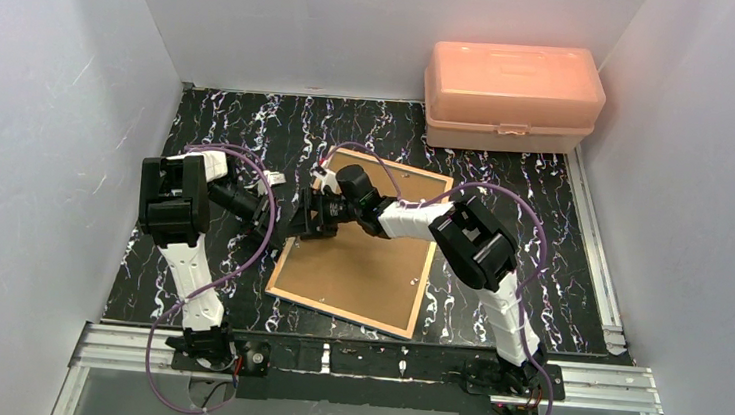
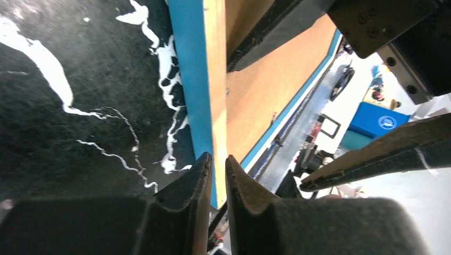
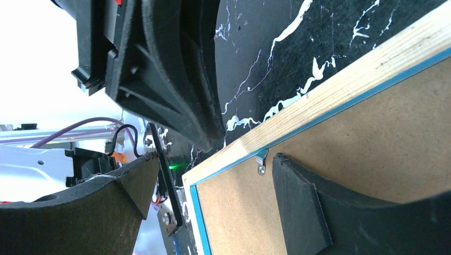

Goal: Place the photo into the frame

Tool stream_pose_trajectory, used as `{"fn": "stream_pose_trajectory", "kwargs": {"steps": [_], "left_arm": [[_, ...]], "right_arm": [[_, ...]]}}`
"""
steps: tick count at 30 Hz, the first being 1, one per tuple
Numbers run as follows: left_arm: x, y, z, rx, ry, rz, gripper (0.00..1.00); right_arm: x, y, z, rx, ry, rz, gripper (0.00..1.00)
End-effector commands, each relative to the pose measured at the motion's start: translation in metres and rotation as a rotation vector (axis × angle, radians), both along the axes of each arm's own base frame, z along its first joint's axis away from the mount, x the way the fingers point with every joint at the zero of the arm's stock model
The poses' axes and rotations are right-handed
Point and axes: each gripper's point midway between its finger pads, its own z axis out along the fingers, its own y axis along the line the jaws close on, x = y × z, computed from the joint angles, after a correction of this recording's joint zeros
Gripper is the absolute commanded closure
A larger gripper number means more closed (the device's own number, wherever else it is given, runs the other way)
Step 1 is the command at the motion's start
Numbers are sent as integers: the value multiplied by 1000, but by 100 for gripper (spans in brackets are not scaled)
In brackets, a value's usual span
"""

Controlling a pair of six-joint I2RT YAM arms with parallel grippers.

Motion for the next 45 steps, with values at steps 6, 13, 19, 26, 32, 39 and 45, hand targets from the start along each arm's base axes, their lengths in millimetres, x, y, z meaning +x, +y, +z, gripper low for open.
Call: {"fn": "stream_pose_trajectory", "kwargs": {"steps": [6,13,19,26,32,39,45], "left_arm": [[-11,-6,16,-36,-8,-33,78],[-18,-8,-8,46,25,-81,83],[-17,-6,-17,82,32,-84,93],[-16,-7,-17,87,34,-77,100],[-15,-8,-18,87,36,-74,100],[-12,-11,-18,90,30,-71,100],[-14,-16,-20,91,40,-80,100]], "right_arm": [[-1,-8,0,-10,44,-7,13],[-1,-11,-8,-22,16,1,14],[-2,-6,-8,-4,22,12,14],[-19,2,-10,1,32,58,14],[-27,5,-12,-5,37,75,15],[-33,8,-10,-1,38,103,15],[-41,10,-15,-10,48,144,15]]}}
